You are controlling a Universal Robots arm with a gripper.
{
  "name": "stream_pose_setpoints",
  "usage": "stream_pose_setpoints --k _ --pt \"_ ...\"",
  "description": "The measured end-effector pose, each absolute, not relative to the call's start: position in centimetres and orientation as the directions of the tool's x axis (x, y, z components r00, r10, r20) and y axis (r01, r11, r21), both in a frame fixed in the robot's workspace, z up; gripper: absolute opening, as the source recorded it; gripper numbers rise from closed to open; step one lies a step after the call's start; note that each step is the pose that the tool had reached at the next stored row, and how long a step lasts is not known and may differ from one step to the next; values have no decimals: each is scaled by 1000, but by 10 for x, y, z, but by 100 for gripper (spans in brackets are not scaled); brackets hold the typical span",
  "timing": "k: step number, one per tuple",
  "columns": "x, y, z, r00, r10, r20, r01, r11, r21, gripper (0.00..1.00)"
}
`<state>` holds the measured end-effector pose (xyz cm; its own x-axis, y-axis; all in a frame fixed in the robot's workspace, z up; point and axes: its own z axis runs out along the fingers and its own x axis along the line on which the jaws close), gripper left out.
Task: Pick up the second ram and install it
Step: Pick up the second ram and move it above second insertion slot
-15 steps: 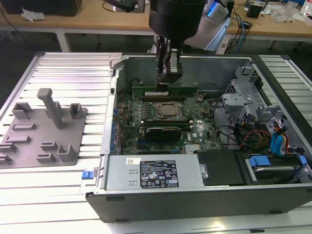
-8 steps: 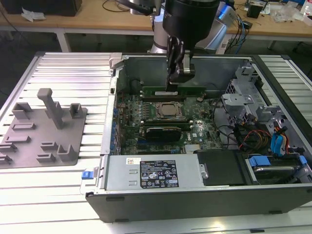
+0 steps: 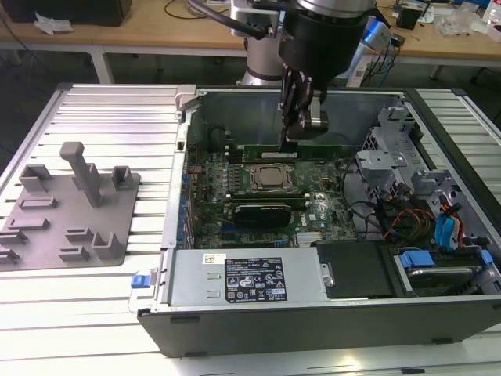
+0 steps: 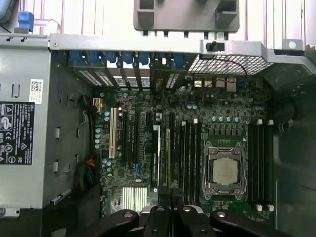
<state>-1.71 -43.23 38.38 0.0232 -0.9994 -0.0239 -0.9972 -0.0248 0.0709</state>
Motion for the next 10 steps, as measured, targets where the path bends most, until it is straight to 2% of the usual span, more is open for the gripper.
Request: stream_pose_setpoints --k 10 --pt "1 -431 367 23 -999 -24 -997 -25 71 9"
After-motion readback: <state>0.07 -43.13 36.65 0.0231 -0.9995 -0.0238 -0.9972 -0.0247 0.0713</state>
